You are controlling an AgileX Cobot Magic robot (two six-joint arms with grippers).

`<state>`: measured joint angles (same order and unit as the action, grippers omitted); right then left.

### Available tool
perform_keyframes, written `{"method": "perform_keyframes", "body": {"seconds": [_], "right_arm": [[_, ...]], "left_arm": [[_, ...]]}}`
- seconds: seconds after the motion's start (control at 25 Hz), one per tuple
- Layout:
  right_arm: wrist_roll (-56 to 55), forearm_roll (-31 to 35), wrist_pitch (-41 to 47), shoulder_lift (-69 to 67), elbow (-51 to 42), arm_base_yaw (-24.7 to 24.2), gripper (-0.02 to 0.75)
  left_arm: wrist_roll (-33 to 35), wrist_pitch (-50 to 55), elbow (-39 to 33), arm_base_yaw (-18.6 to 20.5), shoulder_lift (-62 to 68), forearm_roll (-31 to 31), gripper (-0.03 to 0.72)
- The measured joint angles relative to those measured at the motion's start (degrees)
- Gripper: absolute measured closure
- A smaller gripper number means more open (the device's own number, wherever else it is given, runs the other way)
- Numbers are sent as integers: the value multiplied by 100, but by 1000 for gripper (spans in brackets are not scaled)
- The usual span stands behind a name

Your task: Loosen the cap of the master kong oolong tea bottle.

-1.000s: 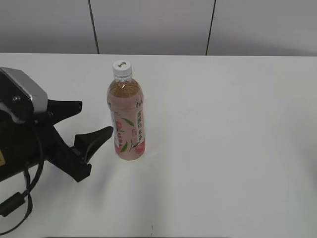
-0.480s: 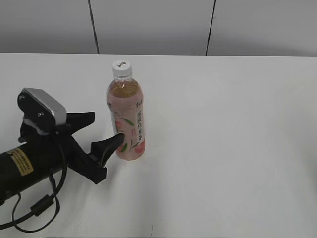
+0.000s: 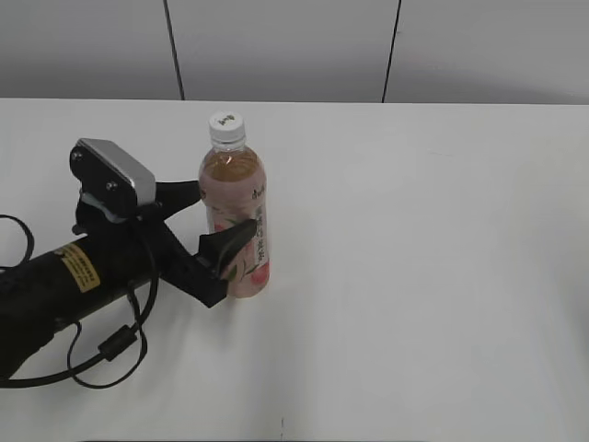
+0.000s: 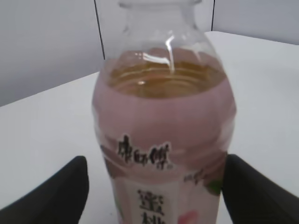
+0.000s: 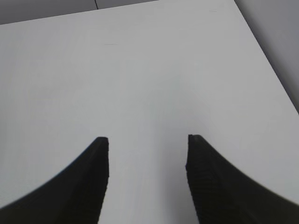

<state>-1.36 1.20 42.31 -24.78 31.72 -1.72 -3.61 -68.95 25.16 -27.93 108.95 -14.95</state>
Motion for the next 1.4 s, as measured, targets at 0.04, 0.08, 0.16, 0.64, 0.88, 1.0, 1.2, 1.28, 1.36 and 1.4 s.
{"method": "perform_keyframes", "body": {"seconds": [0.04, 0.08, 0.16, 0.64, 0.88, 1.0, 1.2, 1.28, 1.36, 1.4], "right_arm": [[0, 0, 0, 0, 0, 0, 330], [0, 0, 0, 0, 0, 0, 330], [0, 0, 0, 0, 0, 0, 330], [26, 137, -22, -523, 0, 0, 330], [975, 937, 44, -774, 211, 0, 330], [1742, 1773, 464, -1166, 697, 0, 330], [2319, 2884, 1591, -2600, 1907, 0, 330], [2366, 3177, 2044, -3151, 2480, 0, 330], [2384, 3254, 2354, -3677, 2988, 52, 330], [2391, 3228, 2448, -3904, 3227, 93, 330]], "left_arm": [[0, 5, 62, 0, 43, -40, 159], [-9, 22, 126, 0, 85, -77, 159], [-77, 85, 246, 0, 163, -147, 159], [-237, 223, 636, -6, 315, -232, 253], [-257, 188, 636, -6, 321, -350, 284], [-257, 171, 636, -6, 321, -514, 284], [-257, 171, 636, -6, 321, -663, 284], [-257, 159, 636, -6, 321, -679, 284], [-257, 159, 636, -6, 321, -685, 284], [-257, 167, 636, -6, 321, -688, 284]]}}
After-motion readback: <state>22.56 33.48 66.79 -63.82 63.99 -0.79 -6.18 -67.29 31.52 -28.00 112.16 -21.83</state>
